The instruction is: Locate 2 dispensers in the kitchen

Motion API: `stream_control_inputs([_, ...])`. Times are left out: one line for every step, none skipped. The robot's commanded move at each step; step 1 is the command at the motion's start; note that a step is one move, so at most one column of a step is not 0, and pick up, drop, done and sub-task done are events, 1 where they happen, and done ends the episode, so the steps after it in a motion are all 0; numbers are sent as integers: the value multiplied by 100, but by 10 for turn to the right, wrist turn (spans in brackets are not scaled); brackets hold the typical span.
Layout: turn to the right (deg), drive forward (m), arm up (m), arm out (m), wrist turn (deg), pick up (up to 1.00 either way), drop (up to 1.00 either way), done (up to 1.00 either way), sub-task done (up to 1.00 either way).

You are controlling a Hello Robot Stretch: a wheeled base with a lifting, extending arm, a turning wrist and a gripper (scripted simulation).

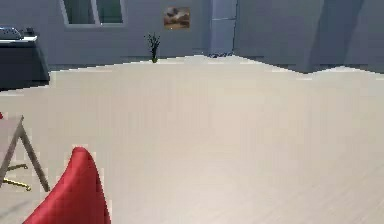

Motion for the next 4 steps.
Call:
stream_control_inputs([420,0,0,0,0,0,0,0,0])
stream_control_inputs([0,15,0,0,0,0,0,0,0])
stream_control_inputs([-330,0,0,0,0,0,0,0,0])
stream_control_inputs([0,50,0,0,0,0,0,0,0])
